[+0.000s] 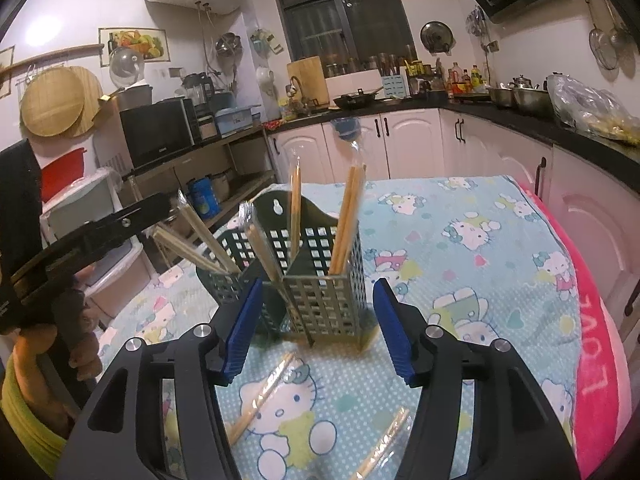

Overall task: Organize utensils
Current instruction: 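Withdraw both tools from the holder toward the last wrapped chopsticks on the cloth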

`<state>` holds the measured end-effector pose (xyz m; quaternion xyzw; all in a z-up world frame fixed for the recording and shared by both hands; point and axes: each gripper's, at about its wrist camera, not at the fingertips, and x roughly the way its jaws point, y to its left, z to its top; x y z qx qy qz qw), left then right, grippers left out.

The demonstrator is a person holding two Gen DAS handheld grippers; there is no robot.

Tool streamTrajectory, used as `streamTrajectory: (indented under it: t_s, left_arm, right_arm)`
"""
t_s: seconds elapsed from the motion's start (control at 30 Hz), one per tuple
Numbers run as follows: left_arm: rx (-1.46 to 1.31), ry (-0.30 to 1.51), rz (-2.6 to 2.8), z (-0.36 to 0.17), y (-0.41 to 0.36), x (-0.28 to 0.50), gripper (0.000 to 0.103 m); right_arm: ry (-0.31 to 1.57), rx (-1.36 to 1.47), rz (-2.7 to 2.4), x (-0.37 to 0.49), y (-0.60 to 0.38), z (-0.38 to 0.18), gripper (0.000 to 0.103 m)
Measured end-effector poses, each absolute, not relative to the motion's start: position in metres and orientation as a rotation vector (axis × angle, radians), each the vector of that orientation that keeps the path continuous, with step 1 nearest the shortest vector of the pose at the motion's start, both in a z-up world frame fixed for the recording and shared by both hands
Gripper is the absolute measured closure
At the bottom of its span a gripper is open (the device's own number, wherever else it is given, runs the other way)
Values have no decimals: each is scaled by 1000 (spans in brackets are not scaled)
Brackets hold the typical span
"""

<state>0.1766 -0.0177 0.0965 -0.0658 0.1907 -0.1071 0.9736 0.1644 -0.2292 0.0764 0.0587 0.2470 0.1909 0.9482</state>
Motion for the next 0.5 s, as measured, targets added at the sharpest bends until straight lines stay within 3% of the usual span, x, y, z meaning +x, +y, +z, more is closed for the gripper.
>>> streamTrajectory:
  t_s: [0.2,0.5]
  left_arm:
    - [-130,403,-246,88,-20,164,12]
    - [-140,442,-263,72,-19,147,12]
  right_arm:
    - [526,117,379,159,-235,69,45]
    - [575,112,367,152,-241,52,44]
